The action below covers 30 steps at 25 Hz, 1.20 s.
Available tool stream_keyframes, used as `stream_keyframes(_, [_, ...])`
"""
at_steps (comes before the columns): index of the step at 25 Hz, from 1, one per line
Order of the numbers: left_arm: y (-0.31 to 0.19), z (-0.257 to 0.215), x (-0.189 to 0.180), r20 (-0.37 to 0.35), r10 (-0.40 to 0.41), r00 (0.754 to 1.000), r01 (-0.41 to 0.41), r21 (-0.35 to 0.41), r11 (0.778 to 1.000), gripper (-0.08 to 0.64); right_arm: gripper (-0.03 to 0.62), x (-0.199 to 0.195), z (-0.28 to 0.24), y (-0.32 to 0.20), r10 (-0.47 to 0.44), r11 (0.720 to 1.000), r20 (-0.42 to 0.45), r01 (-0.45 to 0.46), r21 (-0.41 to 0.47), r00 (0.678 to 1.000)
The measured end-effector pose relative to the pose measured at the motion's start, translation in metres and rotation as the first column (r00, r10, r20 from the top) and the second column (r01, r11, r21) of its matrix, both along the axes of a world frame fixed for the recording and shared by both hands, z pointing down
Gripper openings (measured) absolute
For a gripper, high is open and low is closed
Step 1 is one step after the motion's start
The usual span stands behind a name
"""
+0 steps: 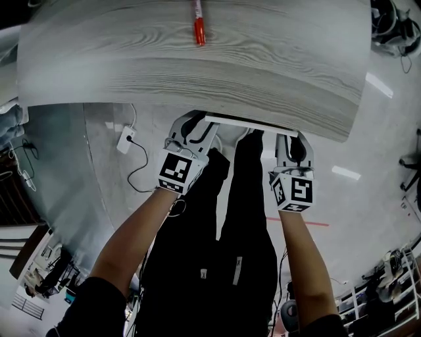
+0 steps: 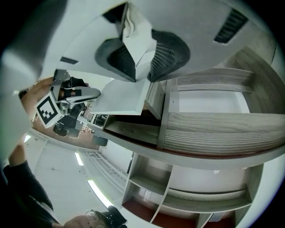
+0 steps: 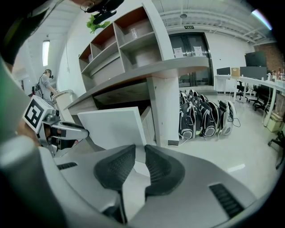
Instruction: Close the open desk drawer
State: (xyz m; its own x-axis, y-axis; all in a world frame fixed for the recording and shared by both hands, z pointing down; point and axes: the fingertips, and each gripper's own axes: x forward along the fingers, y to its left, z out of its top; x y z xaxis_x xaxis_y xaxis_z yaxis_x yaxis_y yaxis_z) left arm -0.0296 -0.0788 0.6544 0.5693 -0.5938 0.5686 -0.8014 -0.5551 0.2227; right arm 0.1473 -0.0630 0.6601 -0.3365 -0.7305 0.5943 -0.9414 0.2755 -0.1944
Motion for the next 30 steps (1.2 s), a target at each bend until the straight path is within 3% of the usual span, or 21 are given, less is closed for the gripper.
stream_keyframes(21, [-0.042,-0.002,0.003,-0.024,-0.040,0.999,0.041,0.038,0.998,0.114,0.083,0.004,-0.001,-0.039,0.047,0.998,0.000,-0.047,0.035,0.999])
stream_keyframes(30, [-0.047,0.000,0.002,-0.031,-0.053,0.998,0.054,0.045,0.998,0.114,0.083,0.002,0.001,-0.046,0.027,0.999,-0.001,-0.027,0.046,1.000])
